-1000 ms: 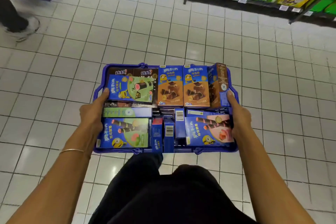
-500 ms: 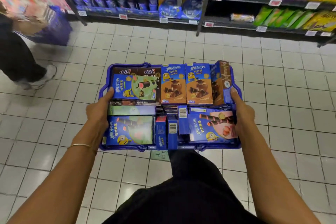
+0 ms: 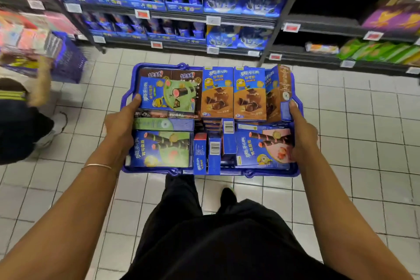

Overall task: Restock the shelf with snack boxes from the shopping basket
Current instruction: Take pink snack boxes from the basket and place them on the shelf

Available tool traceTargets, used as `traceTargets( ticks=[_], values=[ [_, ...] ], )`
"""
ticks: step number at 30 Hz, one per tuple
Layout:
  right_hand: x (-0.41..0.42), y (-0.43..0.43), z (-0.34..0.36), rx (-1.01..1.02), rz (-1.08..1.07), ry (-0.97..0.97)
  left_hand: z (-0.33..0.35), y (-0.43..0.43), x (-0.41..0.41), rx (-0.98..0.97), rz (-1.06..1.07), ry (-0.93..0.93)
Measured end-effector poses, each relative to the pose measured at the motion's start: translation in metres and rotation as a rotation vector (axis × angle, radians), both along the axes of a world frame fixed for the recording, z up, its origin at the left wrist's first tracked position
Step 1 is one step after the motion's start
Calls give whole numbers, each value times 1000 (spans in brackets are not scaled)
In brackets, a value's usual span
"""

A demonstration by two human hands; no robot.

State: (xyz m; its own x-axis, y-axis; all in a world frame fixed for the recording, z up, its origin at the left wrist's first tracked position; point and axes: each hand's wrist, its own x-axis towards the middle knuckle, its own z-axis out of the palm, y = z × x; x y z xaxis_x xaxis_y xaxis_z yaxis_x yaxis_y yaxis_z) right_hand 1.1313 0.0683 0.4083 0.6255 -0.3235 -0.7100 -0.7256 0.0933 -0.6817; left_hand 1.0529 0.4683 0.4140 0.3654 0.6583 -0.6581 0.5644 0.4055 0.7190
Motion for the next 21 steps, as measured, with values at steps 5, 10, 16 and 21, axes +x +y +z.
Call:
traceTargets(
  ticks=[5, 10, 16, 21],
  values=[
    [95, 71, -41, -36, -61, 22, -47, 74, 116, -38, -77, 54],
    [186, 131, -102, -97, -54, 59, -111, 132, 216, -38, -70, 104],
    [285, 169, -232, -113, -30, 97, -243, 169, 300, 6, -30, 157],
    [346, 182, -361, -64, -36, 93, -376, 185, 351, 4, 3, 133]
  ],
)
